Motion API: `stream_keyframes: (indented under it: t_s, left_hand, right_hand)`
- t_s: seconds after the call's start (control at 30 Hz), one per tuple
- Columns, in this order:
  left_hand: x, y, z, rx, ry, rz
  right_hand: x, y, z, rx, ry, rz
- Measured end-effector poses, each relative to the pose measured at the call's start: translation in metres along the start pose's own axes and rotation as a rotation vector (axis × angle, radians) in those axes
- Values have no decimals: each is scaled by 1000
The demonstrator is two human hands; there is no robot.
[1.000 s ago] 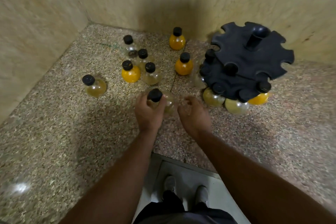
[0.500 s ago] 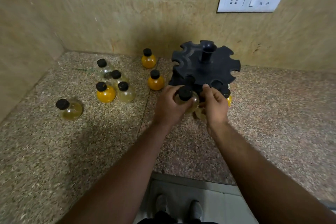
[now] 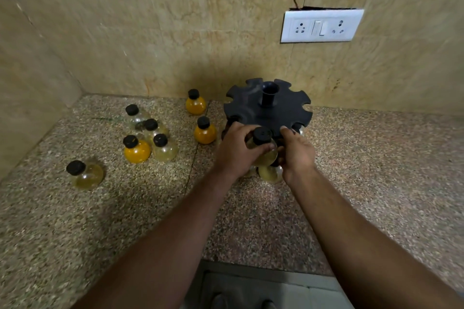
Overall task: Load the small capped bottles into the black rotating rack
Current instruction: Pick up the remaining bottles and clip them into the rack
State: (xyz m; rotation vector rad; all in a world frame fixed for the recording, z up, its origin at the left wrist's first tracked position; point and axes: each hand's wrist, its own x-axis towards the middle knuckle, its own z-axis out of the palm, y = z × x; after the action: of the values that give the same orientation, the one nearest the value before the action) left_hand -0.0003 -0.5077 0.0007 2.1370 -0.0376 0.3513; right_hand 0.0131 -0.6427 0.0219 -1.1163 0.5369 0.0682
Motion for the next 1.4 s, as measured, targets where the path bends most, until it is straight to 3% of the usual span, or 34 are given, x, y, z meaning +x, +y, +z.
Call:
stream_keyframes:
  t_s: [0.37, 0.7, 1.1, 1.4]
  left_hand:
    - [14, 1, 12, 147, 19, -15]
    - [14, -7, 19, 56, 151, -75]
    - [11, -31, -12, -5, 472, -427]
    - [-10, -86, -40, -65, 397, -603]
  right_hand:
    - [25, 8, -2, -55, -44, 4]
    - [24, 15, 3, -183, -80, -7]
    - [3, 30, 17, -535, -400, 38]
    - [5, 84, 61, -963, -593, -35]
